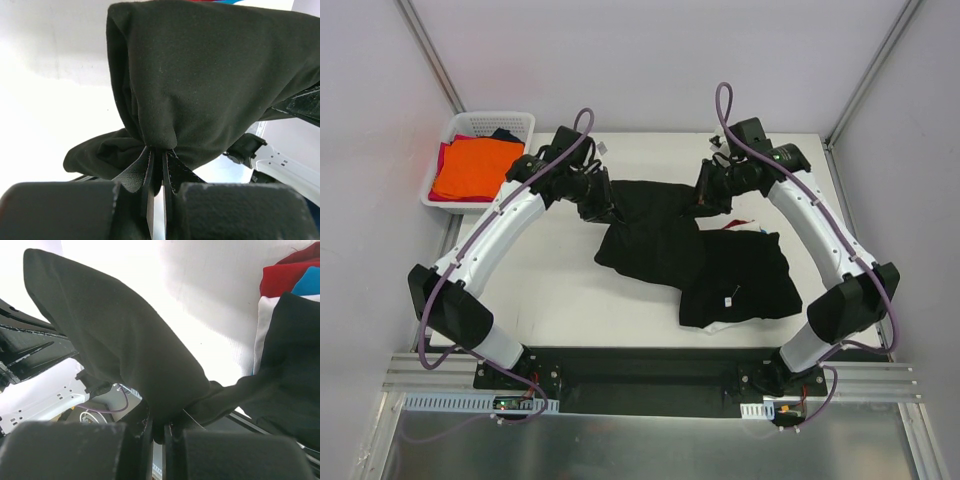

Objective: Fold and stack the t-shirts

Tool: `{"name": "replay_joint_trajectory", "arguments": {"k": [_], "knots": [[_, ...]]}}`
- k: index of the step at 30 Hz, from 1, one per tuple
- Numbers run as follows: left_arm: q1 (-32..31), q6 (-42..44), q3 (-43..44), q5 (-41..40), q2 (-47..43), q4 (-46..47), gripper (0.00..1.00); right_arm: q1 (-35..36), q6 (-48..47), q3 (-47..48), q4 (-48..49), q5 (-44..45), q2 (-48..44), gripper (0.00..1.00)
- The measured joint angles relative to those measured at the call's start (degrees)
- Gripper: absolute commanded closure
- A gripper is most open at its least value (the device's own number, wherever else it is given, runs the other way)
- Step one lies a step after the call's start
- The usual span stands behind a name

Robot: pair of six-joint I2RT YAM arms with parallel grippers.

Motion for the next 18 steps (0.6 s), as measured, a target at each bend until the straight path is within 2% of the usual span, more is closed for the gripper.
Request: {"name": "replay_joint_trajectory", "arguments": {"k": [18], "knots": [[-6.4,2.3,9.2,-3.8,0.9,-4.5,1.0,-3.8,-1.6,0.0,-4.7,1.4,-7.6,0.99]]}}
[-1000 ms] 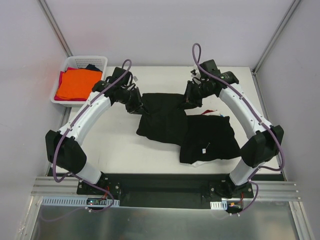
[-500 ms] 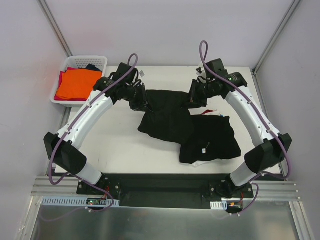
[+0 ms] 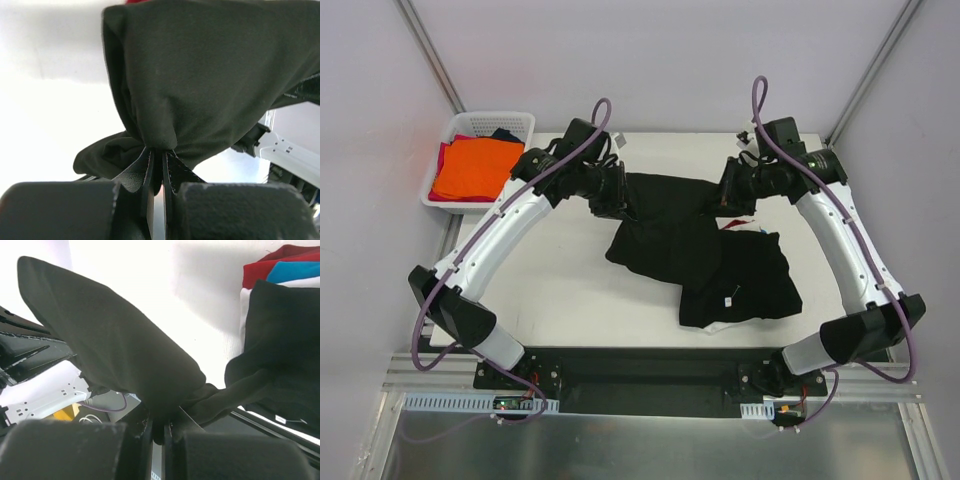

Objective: Fold and stack the t-shirts

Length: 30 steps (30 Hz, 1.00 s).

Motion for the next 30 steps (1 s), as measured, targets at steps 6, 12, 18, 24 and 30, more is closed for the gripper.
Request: {"name": "replay_joint_trajectory", "arguments": {"k": [6,12,18,24,30], "knots": [[-1.9,2.3,2.6,0.0,1.9,-1.1,1.0,-2.4,-1.0,0.0,-2.6,0.1,-3.0,0.99],[-3.7,3.9,2.6,0.0,3.2,-1.6,1.0,-7.3,-2.8,-1.1,-6.3,-0.4,-6.6,0.99],[-6.7,5.3,2.6,0.0,4.4,-1.3,1.0,-12.0,-4.2,-4.2,-10.7,-1.2,-10.1,0.99],[-8.6,7.1,2.8,0.2,6.2,-1.8,1.0,-13.3,-5.4,-4.7,-13.7,-1.3,-11.4,0.99],[-11.2,8.7,5.1,0.1,9.5,-3.4,1.0,-15.1,-6.8,-4.7,-15.3,-0.8,-12.4,0.99]]}}
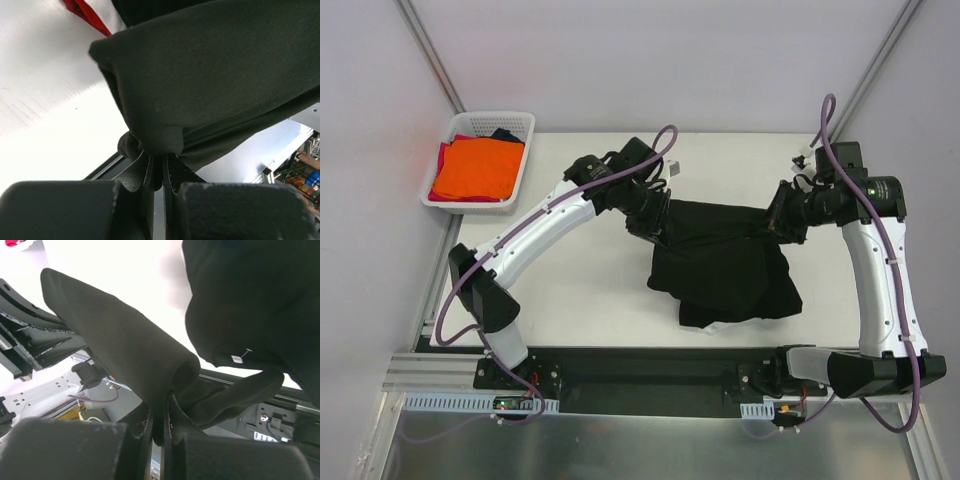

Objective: Fold and stack the t-shirts

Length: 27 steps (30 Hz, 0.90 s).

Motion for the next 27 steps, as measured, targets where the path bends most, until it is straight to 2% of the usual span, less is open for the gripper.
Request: {"name": "replay_joint_trajectory", "arguments": {"k": [27], "knots": [[-9.9,1.4,10.8,-6.7,10.2,-5.7,1.0,-6.3,-4.8,-4.0,-2.1,6.3,-2.5,0.99]]}}
